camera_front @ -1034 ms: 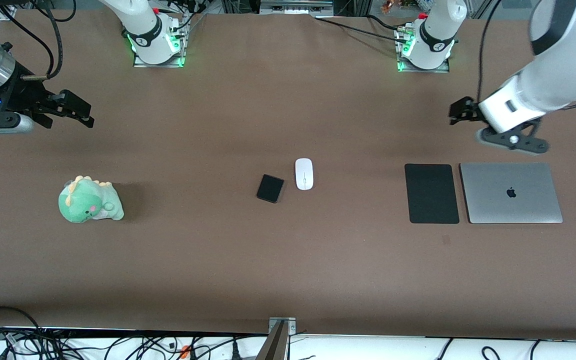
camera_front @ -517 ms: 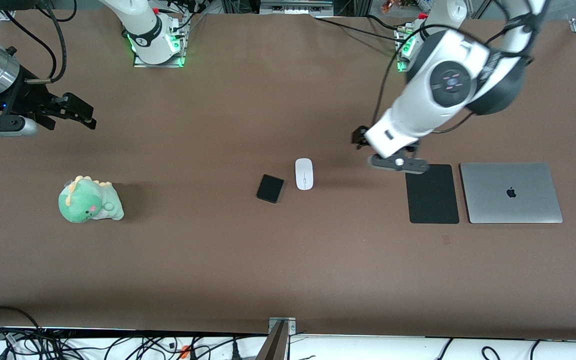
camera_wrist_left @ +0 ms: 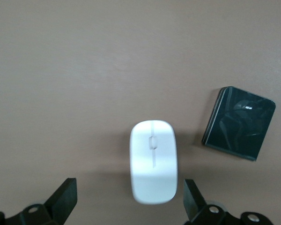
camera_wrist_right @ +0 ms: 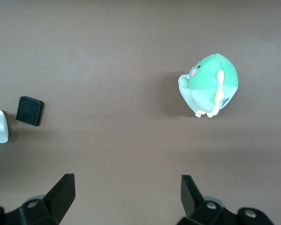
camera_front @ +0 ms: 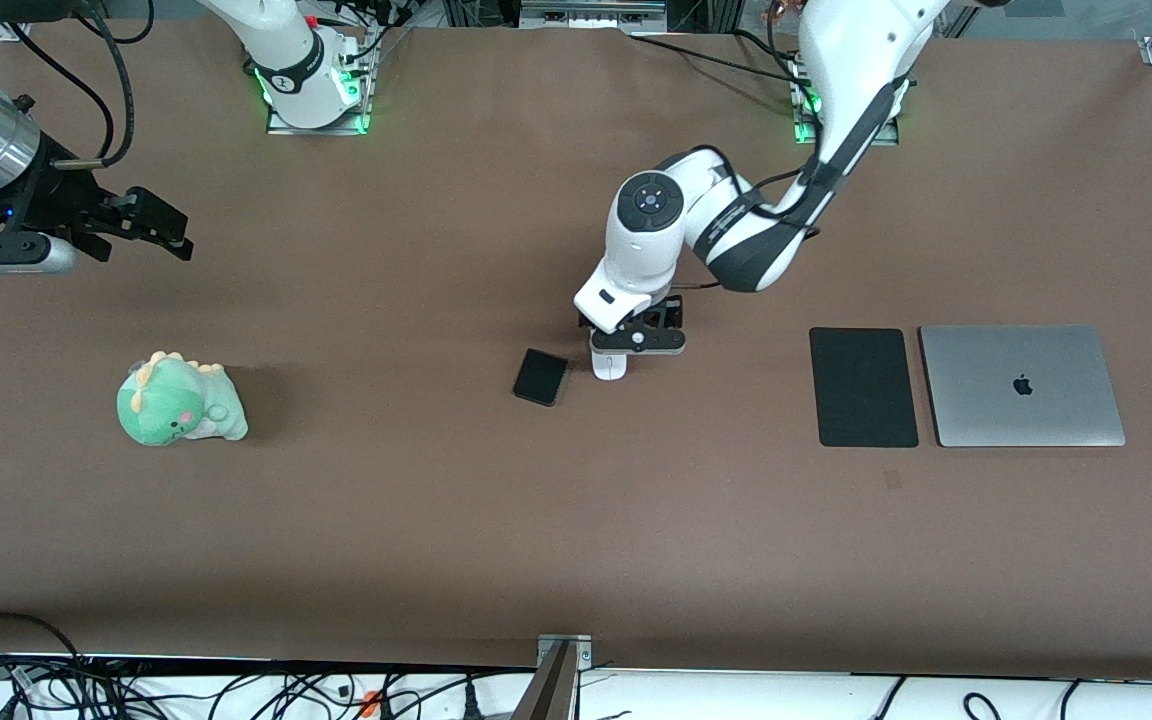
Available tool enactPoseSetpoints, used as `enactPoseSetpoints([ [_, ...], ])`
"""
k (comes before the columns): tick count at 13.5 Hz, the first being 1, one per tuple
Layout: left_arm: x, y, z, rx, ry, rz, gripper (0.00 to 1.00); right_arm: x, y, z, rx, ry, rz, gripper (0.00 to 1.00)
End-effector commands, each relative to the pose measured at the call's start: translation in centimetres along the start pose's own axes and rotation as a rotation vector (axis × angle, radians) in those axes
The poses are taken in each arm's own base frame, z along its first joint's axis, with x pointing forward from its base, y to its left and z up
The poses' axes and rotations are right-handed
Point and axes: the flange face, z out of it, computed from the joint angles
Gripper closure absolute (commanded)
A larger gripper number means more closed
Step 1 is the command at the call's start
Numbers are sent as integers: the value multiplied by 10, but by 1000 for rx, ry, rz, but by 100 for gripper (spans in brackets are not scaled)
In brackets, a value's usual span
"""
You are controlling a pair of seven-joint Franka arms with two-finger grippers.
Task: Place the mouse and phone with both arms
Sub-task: 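Reach the left gripper over the white mouse, then lower the left gripper and grasp the white mouse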
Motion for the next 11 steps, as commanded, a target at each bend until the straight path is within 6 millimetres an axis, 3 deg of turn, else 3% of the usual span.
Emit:
enactPoseSetpoints([
  [1, 1, 10, 31, 0, 70, 1, 0, 0, 3, 2, -2, 8, -8, 0],
  [3, -8, 18, 51, -15, 91, 0, 0, 1, 3, 5, -3, 7, -8, 0],
  [7, -15, 21, 72, 4, 106, 9, 0, 1, 2, 5, -3, 5, -10, 0],
  [11, -18, 26, 81, -38, 119, -12, 0, 1, 3, 4, -5, 7, -8, 0],
])
